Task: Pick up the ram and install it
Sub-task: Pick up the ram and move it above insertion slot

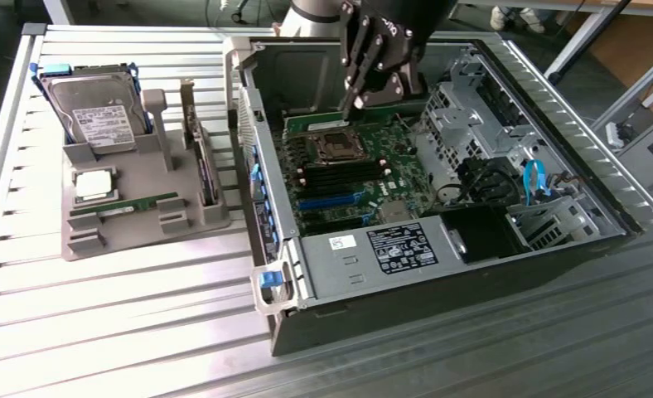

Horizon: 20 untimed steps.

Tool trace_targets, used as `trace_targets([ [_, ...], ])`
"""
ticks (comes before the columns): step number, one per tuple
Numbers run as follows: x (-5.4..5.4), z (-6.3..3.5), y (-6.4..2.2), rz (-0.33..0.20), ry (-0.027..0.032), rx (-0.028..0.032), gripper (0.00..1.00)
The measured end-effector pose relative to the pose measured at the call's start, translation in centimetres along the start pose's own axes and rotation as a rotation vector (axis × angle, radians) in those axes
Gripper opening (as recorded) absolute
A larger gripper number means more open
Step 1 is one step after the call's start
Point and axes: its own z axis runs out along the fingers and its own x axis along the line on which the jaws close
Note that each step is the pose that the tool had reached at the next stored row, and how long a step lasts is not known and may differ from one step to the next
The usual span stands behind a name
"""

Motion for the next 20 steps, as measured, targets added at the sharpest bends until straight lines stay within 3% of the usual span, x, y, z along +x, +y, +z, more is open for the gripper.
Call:
trace_targets([
  [4, 0.3, -0.17, -2.14, 0.000, -0.0001, -0.0006, 0.11],
  [7, 0.6, -0.40, -5.03, 0.000, -0.0002, -0.0015, 0.11],
  [9, 1.0, -0.65, -8.13, 0.000, -0.0004, -0.0022, 0.11],
  [12, 1.3, -0.88, -10.82, 0.000, -0.0003, -0.0026, 0.11],
  [16, 1.5, -0.99, -12.07, 0.000, -0.0004, -0.0027, 0.11],
  [20, 1.3, -0.99, -12.16, 0.000, -0.0003, -0.0027, 0.11],
])
